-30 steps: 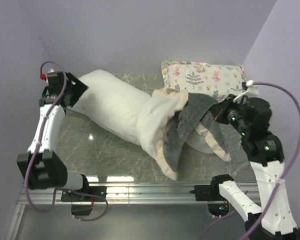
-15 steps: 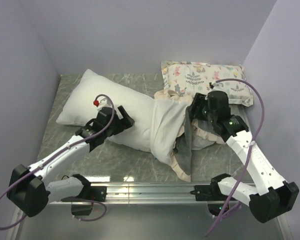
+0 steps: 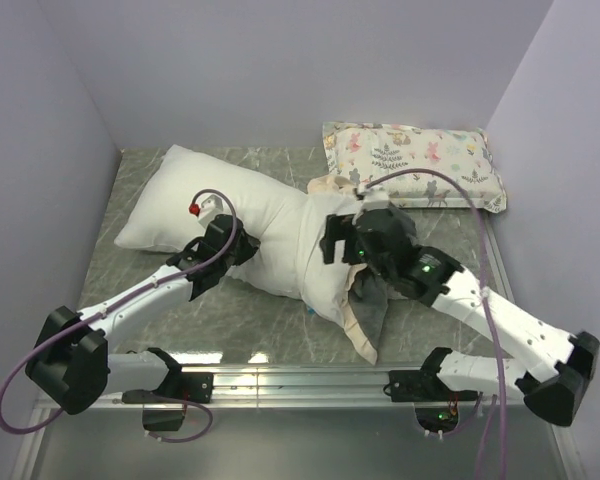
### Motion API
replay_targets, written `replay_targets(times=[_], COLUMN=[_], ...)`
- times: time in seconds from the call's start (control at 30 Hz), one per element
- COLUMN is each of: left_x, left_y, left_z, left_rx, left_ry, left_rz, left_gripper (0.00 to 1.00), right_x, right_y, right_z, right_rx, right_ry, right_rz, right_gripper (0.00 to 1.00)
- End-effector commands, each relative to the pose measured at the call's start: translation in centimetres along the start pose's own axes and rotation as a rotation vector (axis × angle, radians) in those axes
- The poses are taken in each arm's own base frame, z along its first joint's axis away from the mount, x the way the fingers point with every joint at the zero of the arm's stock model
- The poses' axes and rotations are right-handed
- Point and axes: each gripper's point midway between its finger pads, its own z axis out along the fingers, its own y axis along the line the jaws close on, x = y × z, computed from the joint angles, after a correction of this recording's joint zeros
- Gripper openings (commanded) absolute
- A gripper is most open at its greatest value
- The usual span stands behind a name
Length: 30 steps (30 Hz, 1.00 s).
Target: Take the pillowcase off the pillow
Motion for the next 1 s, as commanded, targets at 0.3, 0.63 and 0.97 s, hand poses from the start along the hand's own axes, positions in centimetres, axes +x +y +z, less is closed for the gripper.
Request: replay_targets(times=[0.3,0.63,0.97], left_x=[1.9,-3.1,-10.5], left_y=[2.3,2.9,2.7], left_z=[0.2,-1.2,-3.1], left_rx=[-0.074,-0.105,-0.105], left_ry=[0.041,-0.056,-0.159], left_rz=[0.027,0.011,-0.021], left_gripper=[0.0,0.0,0.01], right_x=[7.5,5.1,2.8], right_y=[4.7,-2.4,-8.3], right_z=[7.2,3.0,-0.4], right_rx=[0.032,0.161,0.203], right_ry=[0.137,0.042,-0.039], right_rz=[-0.116,-0.04,0.08], right_gripper=[0.84,0.18,0.03])
